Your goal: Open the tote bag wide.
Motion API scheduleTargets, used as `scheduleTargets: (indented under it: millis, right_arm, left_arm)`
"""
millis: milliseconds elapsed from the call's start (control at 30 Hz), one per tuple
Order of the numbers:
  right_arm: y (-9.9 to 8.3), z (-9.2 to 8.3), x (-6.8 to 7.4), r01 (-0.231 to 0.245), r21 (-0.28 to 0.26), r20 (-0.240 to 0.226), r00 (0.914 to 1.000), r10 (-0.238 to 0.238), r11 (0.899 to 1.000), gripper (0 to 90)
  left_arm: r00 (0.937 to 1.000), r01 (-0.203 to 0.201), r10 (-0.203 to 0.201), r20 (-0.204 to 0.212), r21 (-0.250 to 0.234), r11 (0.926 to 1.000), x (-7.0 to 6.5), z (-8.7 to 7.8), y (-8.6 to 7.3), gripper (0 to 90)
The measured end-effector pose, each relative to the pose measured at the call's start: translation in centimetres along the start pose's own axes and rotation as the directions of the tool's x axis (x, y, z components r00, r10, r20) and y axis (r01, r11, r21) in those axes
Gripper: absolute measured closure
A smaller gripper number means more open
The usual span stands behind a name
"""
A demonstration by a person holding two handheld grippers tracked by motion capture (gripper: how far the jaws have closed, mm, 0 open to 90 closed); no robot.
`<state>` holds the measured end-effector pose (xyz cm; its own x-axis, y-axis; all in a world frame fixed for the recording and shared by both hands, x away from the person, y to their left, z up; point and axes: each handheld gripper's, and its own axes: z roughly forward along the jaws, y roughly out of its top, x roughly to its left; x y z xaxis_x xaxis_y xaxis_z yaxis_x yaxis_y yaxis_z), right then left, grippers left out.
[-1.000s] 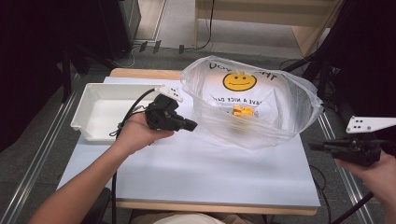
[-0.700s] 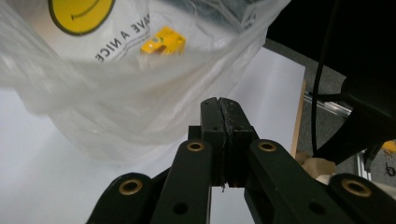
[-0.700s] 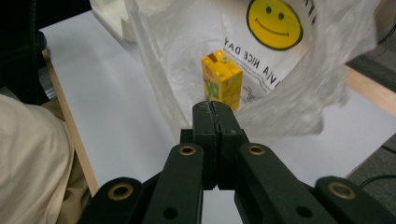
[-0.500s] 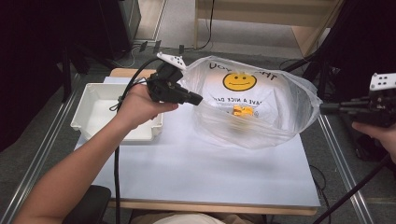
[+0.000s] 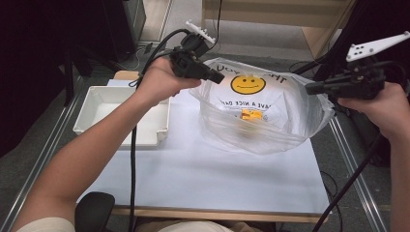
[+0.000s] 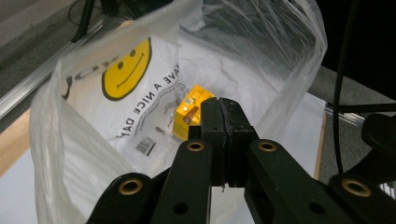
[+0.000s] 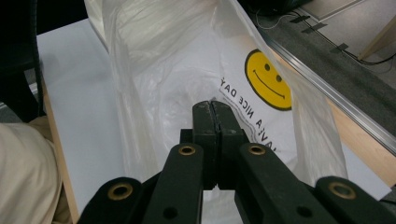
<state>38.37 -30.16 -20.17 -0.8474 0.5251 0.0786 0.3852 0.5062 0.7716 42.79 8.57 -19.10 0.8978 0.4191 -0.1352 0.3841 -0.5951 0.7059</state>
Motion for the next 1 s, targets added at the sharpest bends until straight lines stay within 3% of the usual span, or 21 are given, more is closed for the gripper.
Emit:
scheduleTargets:
  millis: [167,433,700,1000]
  right_arm:
    - [2.5,2.3,-0.1,0.017,0.023,-0.015,0.9997,-0.017,1.0,90.0]
    - [4.5,5.9,-0.5,0.013,0.048,-0.001,0.9999,-0.013,0.999,90.0]
    - [4.3,9.3,-1.0,-0.041,0.089,0.006,0.9991,0.041,0.995,90.0]
    - [2.2,11.2,-1.9,-0.097,0.099,0.021,0.9952,0.096,0.99,90.0]
  left_arm:
    - [0.9995,-0.018,0.019,-0.025,0.027,0.9995,-0.1,1.5,2.3,90.0]
    - [0.9995,0.026,-0.025,-0.019,0.046,0.9986,1.0,4.2,3.9,90.0]
    - [0.9953,0.097,-0.097,-0.004,0.085,0.9916,2.7,7.0,3.3,90.0]
    - [0.9898,0.142,-0.141,-0.019,0.101,0.9846,3.9,8.7,1.0,90.0]
